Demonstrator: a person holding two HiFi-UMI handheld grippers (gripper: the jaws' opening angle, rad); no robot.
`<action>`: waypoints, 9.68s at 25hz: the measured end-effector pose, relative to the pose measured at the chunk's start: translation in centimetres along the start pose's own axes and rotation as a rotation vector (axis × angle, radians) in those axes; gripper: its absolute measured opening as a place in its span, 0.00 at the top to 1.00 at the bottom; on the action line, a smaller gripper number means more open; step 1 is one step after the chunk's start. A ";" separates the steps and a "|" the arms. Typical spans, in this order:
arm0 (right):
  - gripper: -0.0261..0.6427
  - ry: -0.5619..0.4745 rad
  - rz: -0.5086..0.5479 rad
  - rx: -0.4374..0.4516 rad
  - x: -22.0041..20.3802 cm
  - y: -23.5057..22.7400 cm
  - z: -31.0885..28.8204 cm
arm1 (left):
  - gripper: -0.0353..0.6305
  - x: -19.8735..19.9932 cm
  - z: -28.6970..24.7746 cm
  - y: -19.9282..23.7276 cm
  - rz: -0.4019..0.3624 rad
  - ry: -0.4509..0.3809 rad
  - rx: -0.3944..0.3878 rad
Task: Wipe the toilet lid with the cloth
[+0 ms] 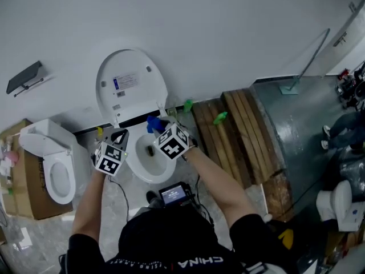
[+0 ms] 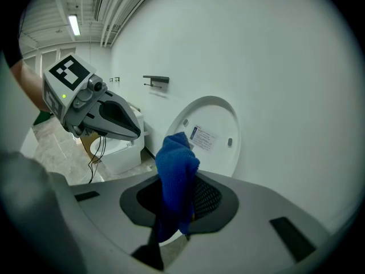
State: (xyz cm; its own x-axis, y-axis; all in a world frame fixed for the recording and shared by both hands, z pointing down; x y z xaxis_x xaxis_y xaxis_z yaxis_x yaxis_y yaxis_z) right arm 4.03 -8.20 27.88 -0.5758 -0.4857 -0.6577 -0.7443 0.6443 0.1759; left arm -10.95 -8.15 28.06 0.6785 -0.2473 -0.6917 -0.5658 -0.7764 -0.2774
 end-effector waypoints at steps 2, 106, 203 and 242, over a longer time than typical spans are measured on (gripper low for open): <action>0.83 0.001 0.002 0.008 -0.1 -0.4 -0.5 | 0.93 0.0 -0.6 0.1 0.006 0.005 0.002; 0.83 -0.177 -0.124 -0.114 14.2 -14.1 -32.6 | 0.93 -6.0 -21.2 17.6 0.176 0.069 0.134; 0.83 0.060 -0.482 -0.359 -6.5 -19.5 -39.5 | 0.93 -10.7 -32.2 9.5 0.200 0.134 0.036; 0.83 -0.271 -0.179 -0.156 20.6 -16.1 -15.0 | 0.93 1.8 -6.9 20.1 0.244 0.054 0.290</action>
State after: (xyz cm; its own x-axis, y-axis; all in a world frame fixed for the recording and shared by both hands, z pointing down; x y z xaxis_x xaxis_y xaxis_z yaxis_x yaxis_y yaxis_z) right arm -0.96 -37.42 22.46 -0.3362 -0.3950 -0.8550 -0.8801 0.4549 0.1359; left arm -17.90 -28.23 25.81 0.5270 -0.4403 -0.7269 -0.8174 -0.4967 -0.2918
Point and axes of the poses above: the fingertips, and each gripper's own axes: z backward along the fingers, y to its left, x out of its top, the point moved 5 cm from there along z, backward along the fingers, and after that the axes turned 6 degrees about y, right-handed, at the moved point
